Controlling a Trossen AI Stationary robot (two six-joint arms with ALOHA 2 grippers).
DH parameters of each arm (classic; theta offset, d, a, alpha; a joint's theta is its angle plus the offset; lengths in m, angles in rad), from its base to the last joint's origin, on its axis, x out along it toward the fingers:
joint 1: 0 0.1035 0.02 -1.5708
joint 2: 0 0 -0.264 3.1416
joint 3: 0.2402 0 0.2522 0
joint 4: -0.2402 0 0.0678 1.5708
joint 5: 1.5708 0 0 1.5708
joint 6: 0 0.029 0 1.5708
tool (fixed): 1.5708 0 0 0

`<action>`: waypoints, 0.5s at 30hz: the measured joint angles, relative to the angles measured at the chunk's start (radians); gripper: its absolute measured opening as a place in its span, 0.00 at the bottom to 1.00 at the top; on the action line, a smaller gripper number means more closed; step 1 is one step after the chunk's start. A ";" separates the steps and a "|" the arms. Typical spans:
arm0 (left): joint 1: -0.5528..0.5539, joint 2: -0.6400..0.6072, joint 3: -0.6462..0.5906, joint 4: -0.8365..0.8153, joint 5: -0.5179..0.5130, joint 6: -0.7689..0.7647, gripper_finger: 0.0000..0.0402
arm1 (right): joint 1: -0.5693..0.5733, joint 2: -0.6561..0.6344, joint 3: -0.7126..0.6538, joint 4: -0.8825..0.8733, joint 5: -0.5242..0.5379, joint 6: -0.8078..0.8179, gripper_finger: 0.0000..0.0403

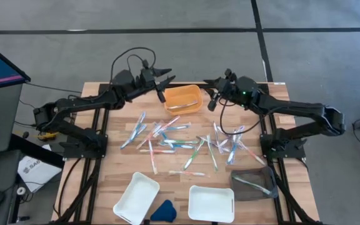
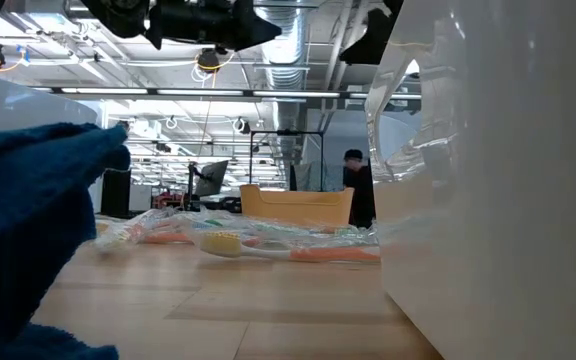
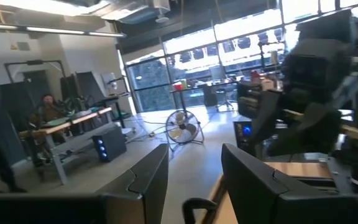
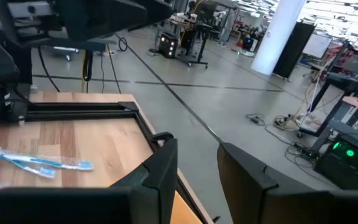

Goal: Pick & Place Toothbrushes
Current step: Put the blue toothbrush into the left white bin

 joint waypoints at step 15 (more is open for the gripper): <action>-0.074 0.000 0.000 -0.055 -0.025 -0.001 0.36 | 0.120 -0.027 0.035 -0.149 0.004 0.043 0.27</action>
